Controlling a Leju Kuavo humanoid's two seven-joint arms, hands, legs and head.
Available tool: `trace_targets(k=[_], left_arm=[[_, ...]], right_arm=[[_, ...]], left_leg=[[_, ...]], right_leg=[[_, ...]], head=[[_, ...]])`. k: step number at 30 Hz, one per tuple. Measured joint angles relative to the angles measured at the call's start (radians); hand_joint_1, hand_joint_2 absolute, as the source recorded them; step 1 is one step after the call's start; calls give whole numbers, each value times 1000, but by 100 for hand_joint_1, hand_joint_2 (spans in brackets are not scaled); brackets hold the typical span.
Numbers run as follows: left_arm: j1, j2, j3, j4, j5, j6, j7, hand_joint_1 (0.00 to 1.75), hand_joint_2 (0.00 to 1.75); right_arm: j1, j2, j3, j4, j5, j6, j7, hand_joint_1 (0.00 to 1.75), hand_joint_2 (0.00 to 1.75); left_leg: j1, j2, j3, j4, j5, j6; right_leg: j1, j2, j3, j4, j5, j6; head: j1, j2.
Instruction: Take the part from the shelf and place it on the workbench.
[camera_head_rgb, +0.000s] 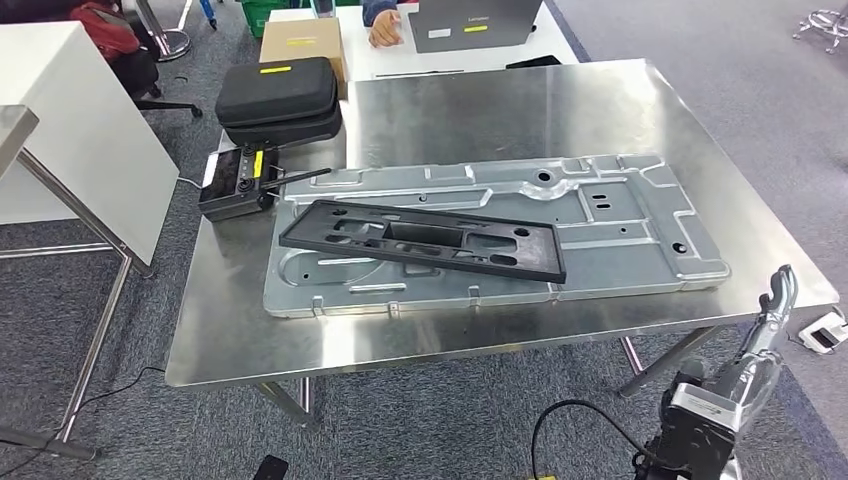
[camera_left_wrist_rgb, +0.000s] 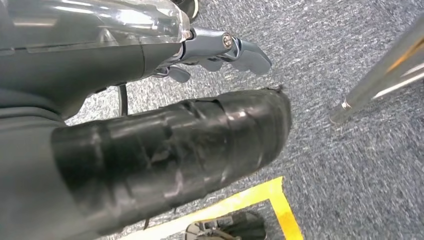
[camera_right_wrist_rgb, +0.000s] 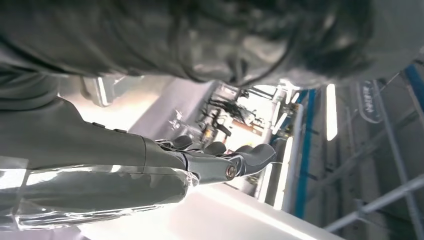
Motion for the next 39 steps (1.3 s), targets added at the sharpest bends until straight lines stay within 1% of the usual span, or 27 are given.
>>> trace_targets(k=[1,3,5,6,7,8,10,11,12,15,16,17,18,20,21,22,23,25,27,29,31,33,35,36,37,38,39], left_arm=[[0,0,1,0,0,1,0,0,0],[0,0,1,0,1,3,-1,0,0],[1,0,2,0,0,3,-1,0,0],[1,0,2,0,0,3,-1,0,0],[1,0,2,0,0,3,-1,0,0],[1,0,3,0,0,3,-1,0,0],[-1,0,3,0,0,3,-1,0,0],[-2,0,4,0,0,4,-1,0,0],[-3,0,4,0,0,4,-1,0,0],[-2,0,5,0,1,4,-1,0,0],[-2,-1,5,0,1,4,-1,0,0],[-2,-1,6,0,2,4,-1,0,0],[-3,-1,7,0,3,4,-1,0,0],[-3,-1,10,0,4,5,-1,0,0],[-2,-1,11,0,4,5,-1,0,0],[-1,-1,13,0,3,6,-1,0,0],[-1,-1,14,0,3,6,-1,0,0],[-1,-1,17,0,2,7,-1,0,0],[-2,-1,18,0,2,7,-1,0,0],[-2,-1,19,0,3,7,-1,0,0],[-2,-1,19,0,4,7,-1,0,0],[-2,-1,20,0,4,8,-2,0,0],[-2,-1,20,0,4,8,-6,0,0],[-1,-1,20,0,3,7,-7,0,0],[-1,-1,20,0,2,7,-8,0,0],[0,-1,20,0,1,7,-8,0,0],[0,-1,20,0,0,7,-8,0,0]], right_arm=[[1,1,0,0,-15,4,-3,0,0],[3,2,0,0,-39,12,-8,0,0],[6,2,-1,0,-53,15,-11,0,0],[8,2,-1,0,-55,16,-11,0,0],[9,2,-1,0,-57,16,-12,0,0],[10,2,-1,0,-57,16,-12,0,0],[10,3,-1,0,-57,16,-12,0,0],[10,3,-1,0,-58,17,-13,0,0],[10,3,-1,0,-61,18,-14,0,0],[13,3,-6,0,-87,30,-25,0,0],[16,4,-9,1,-97,35,-29,0,0],[19,4,-14,2,-105,39,-33,0,0],[22,4,-20,3,-111,43,-36,0,0],[27,5,-31,8,-123,53,-43,0,0],[31,6,-37,12,-129,58,-46,0,0],[35,8,-43,16,-134,62,-49,0,0],[37,9,-49,19,-137,64,-52,0,0],[39,11,-60,24,-141,66,-56,0,0],[41,13,-68,27,-143,69,-58,0,0],[44,16,-76,30,-145,74,-59,0,0],[45,21,-83,33,-146,79,-59,0,0],[46,26,-89,36,-146,82,-60,0,0],[47,29,-96,39,-150,82,-60,0,0],[49,31,-101,41,-154,83,-60,0,0],[51,32,-107,44,-158,84,-60,0,0],[54,34,-114,47,-164,86,-60,0,0],[56,37,-122,49,-169,88,-60,0,0]], left_leg=[[0,0,-7,17,-17,-5],[3,0,-45,110,-85,-12],[5,0,-92,239,-153,-18],[6,0,-100,272,-164,-19],[6,0,-88,266,-155,-19],[6,0,-56,219,-129,-17],[5,0,32,71,-77,-9],[3,-1,62,15,-61,-5],[0,-1,76,-16,-56,-2],[0,0,73,-30,-42,10],[2,2,71,-34,-34,16],[4,3,68,-38,-26,23],[5,5,63,-40,-20,28],[4,7,46,-37,-11,32],[4,8,39,-34,-8,32],[3,8,32,-31,-6,31],[3,8,27,-27,-5,30],[2,8,20,-18,-3,27],[-1,7,13,-11,-1,19],[-2,7,8,-10,5,8],[-1,6,1,-2,-2,-4],[1,4,-26,60,-55,-14],[4,4,-72,183,-128,-21],[5,4,-89,236,-149,-23],[6,4,-91,258,-152,-25],[6,4,-74,241,-136,-24],[6,3,-39,187,-108,-21]], right_leg=[[-3,-1,-2,-4,5,-7],[-5,-3,-10,-8,14,-19],[-4,-4,-23,-5,20,-22],[-3,-5,-29,-3,23,-22],[-3,-5,-33,-1,25,-21],[-3,-4,-36,1,27,-19],[-2,-4,-39,3,32,-14],[-1,-3,-40,4,34,-9],[0,-4,-41,4,37,-4],[-1,-3,-43,2,45,15],[-2,-2,-48,13,34,21],[-2,-1,-60,40,9,25],[-4,0,-79,88,-29,29],[-5,0,-123,210,-104,37],[-5,0,-134,252,-122,39],[-5,0,-126,257,-119,40],[-5,0,-99,224,-98,39],[-3,0,-16,93,-47,32],[2,0,28,9,-26,21],[6,1,25,-3,-23,11],[2,-1,19,-9,-12,-4],[-3,-4,10,-15,1,-20],[-1,-5,-4,-13,8,-27],[0,-5,-11,-11,11,-28],[0,-5,-18,-8,14,-27],[0,-4,-23,-4,16,-25],[1,-3,-27,-1,18,-24]], head=[[0,0],[-1,0],[-1,0],[-1,0],[-1,0],[-1,0],[-1,0],[-1,0],[-1,0],[-1,0],[0,0],[1,0],[1,0],[2,0],[2,0],[2,0],[2,0],[2,0],[2,0],[1,0],[1,0],[0,0],[-1,0],[-1,0],[-1,0],[-1,0],[-1,0]])
